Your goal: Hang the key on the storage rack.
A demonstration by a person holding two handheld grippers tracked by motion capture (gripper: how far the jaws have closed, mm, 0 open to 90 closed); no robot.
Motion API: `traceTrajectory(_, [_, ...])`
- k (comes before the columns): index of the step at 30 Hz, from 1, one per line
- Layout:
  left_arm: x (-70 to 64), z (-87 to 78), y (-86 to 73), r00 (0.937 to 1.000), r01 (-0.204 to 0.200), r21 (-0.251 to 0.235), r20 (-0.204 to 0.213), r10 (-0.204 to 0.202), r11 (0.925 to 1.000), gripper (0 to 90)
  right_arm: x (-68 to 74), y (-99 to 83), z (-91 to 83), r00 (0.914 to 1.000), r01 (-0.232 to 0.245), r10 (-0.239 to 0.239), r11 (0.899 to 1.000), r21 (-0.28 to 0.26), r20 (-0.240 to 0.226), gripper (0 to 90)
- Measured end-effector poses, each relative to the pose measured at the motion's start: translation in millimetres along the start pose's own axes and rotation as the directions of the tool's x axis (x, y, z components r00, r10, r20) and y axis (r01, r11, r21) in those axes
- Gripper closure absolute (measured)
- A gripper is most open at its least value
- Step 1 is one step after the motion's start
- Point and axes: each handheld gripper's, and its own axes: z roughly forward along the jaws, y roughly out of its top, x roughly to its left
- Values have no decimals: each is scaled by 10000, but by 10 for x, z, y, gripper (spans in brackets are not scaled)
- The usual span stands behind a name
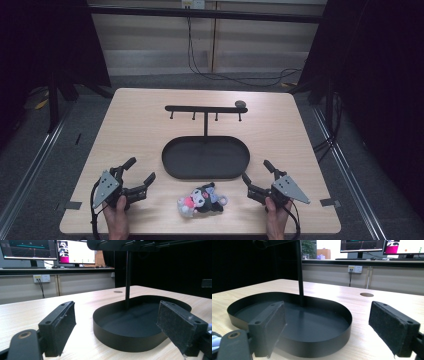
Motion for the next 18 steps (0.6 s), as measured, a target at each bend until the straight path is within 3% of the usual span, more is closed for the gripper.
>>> traceTrajectory(7, [-1,1,0,10000,17,2,24,-17,10000,151,8,7,14,9999,20,-23,9998,205,160,136])
traceTrajectory(14, [0,3,1,10000,19,5,54,-19,10000,151,11,18,11,9991,-31,54,9985,542,-422,174])
traceTrajectory(18, [0,3,1,10000,25,5,55,-25,10000,151,12,31,25,9989,-168,210,9950,983,-421,198])
